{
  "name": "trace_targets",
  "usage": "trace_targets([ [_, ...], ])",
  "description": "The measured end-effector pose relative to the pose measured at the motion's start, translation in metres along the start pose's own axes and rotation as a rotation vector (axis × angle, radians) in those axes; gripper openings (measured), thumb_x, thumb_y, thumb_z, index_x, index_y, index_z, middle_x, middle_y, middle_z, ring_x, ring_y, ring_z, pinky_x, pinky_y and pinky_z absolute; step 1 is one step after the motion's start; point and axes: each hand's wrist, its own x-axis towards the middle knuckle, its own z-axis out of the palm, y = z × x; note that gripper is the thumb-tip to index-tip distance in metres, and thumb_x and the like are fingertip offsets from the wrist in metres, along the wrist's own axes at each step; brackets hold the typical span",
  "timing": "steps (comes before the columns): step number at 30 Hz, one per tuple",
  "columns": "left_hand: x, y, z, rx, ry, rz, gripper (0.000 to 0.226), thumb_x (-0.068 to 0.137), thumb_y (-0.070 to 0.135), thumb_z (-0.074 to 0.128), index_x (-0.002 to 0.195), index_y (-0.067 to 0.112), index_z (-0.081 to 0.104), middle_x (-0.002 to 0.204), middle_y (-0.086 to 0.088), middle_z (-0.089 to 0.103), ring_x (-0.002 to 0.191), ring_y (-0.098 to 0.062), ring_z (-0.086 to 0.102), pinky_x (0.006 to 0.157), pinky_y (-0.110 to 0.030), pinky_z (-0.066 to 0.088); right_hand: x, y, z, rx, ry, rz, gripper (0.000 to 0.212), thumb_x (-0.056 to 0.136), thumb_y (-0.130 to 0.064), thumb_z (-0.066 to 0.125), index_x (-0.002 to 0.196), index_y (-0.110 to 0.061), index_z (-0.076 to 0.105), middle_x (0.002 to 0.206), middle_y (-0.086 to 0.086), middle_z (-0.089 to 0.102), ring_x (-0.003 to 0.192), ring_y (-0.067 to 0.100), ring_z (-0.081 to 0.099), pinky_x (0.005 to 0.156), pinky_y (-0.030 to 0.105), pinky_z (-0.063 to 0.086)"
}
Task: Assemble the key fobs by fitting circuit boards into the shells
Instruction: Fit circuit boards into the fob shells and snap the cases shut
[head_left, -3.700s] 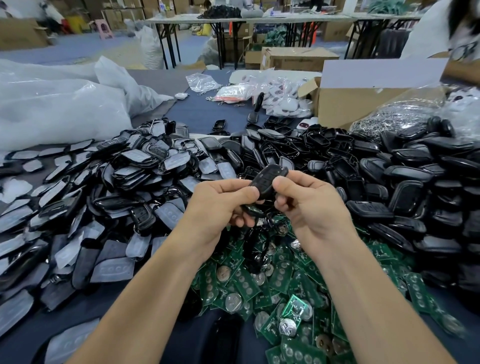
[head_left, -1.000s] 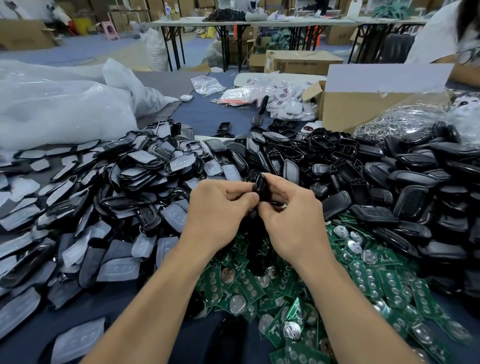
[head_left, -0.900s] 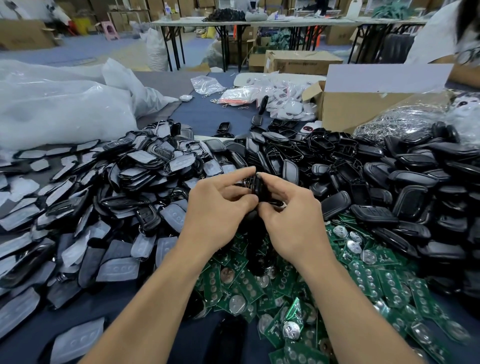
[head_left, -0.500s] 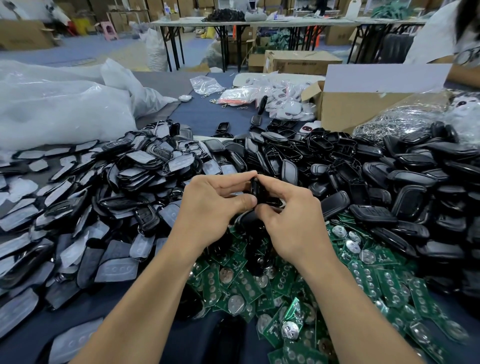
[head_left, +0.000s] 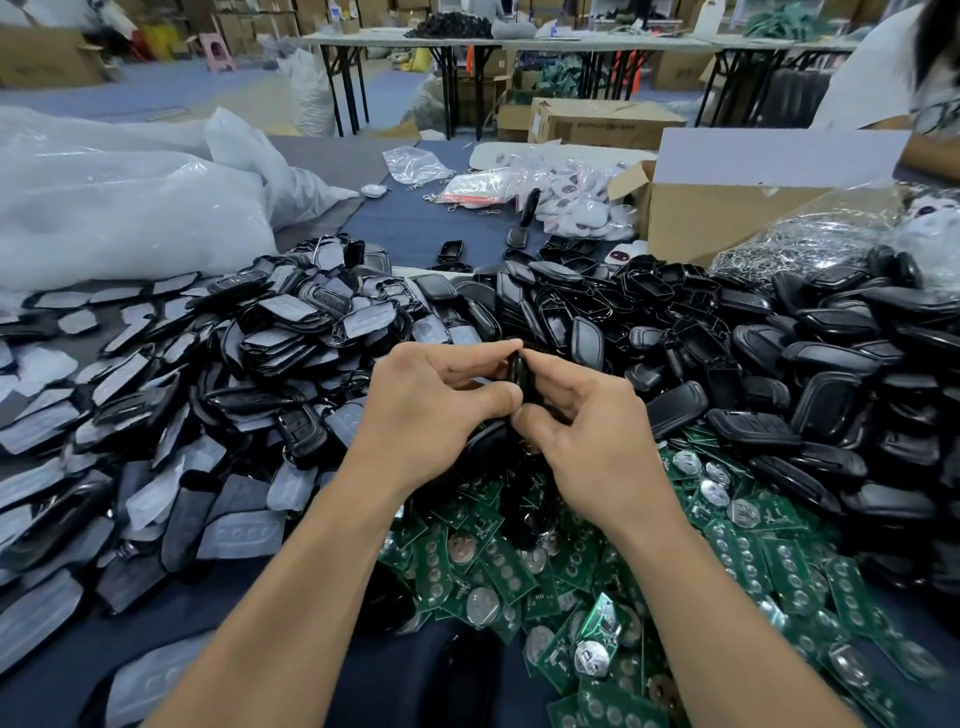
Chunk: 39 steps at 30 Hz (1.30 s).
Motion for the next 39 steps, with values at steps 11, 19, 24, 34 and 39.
trace_targets([
  [11, 0.001, -0.004, 0.000, 0.016, -0.021, 0.008, 0.046, 0.080, 0.002, 0.085, 0.106, 0.039, 0.080, 0.099, 0.018, 0.080, 0.100, -0.001, 0.075, 0.093, -0.018, 0.057, 0.004, 0.004, -0.004, 0.058, -0.032, 0.065, 0.049, 0.089, -0.005, 0.074, 0.130, -0.030, 0.071, 0.113, -0.011, 0.079, 0.107, 0.011, 0.074, 0.097, 0.047, 0.060],
  [19, -0.001, -0.003, 0.003, 0.042, -0.006, 0.044, 0.048, 0.079, 0.008, 0.087, 0.102, 0.050, 0.079, 0.102, 0.023, 0.078, 0.103, 0.003, 0.073, 0.093, -0.013, 0.054, 0.001, -0.001, -0.004, -0.011, 0.033, 0.024, 0.052, 0.085, -0.008, 0.077, 0.131, -0.031, 0.071, 0.114, -0.021, 0.076, 0.108, -0.009, 0.068, 0.100, 0.022, 0.054],
  [24, -0.002, -0.003, 0.006, 0.025, -0.006, 0.004, 0.043, 0.085, 0.007, 0.082, 0.102, 0.047, 0.080, 0.099, 0.019, 0.080, 0.099, -0.001, 0.075, 0.092, -0.026, 0.061, -0.003, -0.007, 0.000, -0.120, 0.059, -0.027, 0.046, 0.089, -0.011, 0.074, 0.130, -0.034, 0.070, 0.088, -0.055, 0.059, 0.098, -0.027, 0.059, 0.084, -0.003, 0.042],
  [34, -0.008, 0.002, 0.027, -0.033, 0.171, 0.012, 0.035, 0.085, 0.007, 0.081, 0.078, 0.041, 0.079, 0.076, 0.017, 0.078, 0.073, -0.001, 0.076, 0.064, -0.012, 0.056, -0.014, -0.024, 0.010, -0.372, 0.184, -0.090, 0.052, 0.079, -0.029, 0.063, 0.129, -0.045, 0.067, 0.098, -0.010, 0.078, 0.084, 0.019, 0.072, 0.079, 0.041, 0.060],
  [39, -0.007, 0.004, 0.025, -0.104, 0.222, -0.012, 0.033, 0.086, 0.008, 0.080, 0.077, 0.040, 0.080, 0.077, 0.011, 0.080, 0.073, -0.004, 0.077, 0.065, -0.017, 0.059, -0.011, -0.023, 0.004, -0.265, 0.250, -0.067, 0.046, 0.078, -0.023, 0.079, 0.121, -0.040, 0.075, 0.094, -0.027, 0.075, 0.087, -0.003, 0.071, 0.081, 0.022, 0.059],
])
